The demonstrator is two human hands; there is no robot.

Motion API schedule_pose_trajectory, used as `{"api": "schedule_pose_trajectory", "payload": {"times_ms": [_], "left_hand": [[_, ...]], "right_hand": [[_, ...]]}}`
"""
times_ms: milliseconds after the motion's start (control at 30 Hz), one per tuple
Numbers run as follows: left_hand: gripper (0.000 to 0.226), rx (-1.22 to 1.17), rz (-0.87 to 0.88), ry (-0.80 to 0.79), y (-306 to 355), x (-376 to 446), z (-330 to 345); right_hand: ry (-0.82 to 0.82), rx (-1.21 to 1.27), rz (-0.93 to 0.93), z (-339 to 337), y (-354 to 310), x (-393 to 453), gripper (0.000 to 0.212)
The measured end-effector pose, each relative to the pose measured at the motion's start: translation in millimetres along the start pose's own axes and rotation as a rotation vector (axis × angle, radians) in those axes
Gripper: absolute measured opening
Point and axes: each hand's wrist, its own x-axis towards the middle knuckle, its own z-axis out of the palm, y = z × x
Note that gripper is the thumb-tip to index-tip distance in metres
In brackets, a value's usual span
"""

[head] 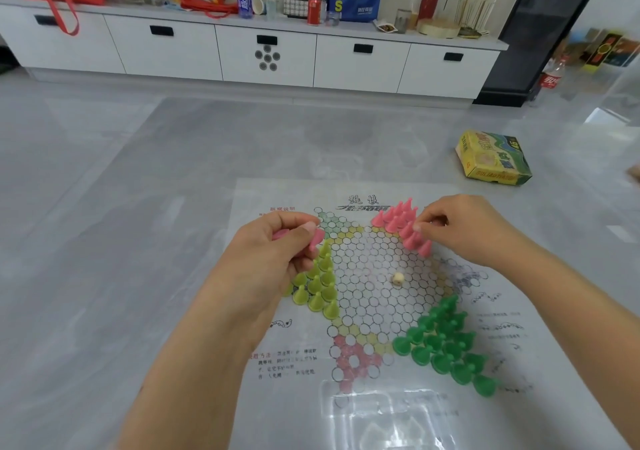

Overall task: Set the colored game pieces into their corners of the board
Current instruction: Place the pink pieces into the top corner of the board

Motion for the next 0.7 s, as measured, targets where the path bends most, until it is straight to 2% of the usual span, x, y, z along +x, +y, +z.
{"api": "schedule_pose_trajectory", "payload": {"times_ms": [67,133,233,300,400,567,700], "left_hand": [[0.015,-0.037,-0.004,-0.016,0.3,0.0,0.2],[0.016,-0.080,-0.013,-0.037,0.7,-0.3,1.1],[0.016,-0.136,-0.042,-0.053,0.8,-1.8,4.2],[0.016,-0.165,-0.060,-0.038,0.4,-2.7,5.9],[0.017,-0.195,-0.078,-0.002,-0.4,-2.3,6.2],[0.021,-0.194,-0.081,0.001,-0.6,-1.9,4.6],[0.021,-0.197,-0.080,0.003,-0.3,-1.1,4.5]], "right_hand": [[0.071,-0.026,-0.002,-10.5,-3.2,-3.6,0.018],[0.144,0.064,-0.047,-21.1,-15.1,-11.6,0.016],[0.070,0.308,-0.245,-25.8,-50.2,-32.1,0.009],[0.038,0.299,-0.424,-19.2,-70.2,-43.1,0.009],[0.097,0.220,-0.598,-5.2,-85.2,-45.8,0.015],[0.178,0.263,-0.606,3.1,-89.5,-39.1,0.014],[0.177,0.271,-0.567,2.4,-90.0,-37.1,0.009]]}}
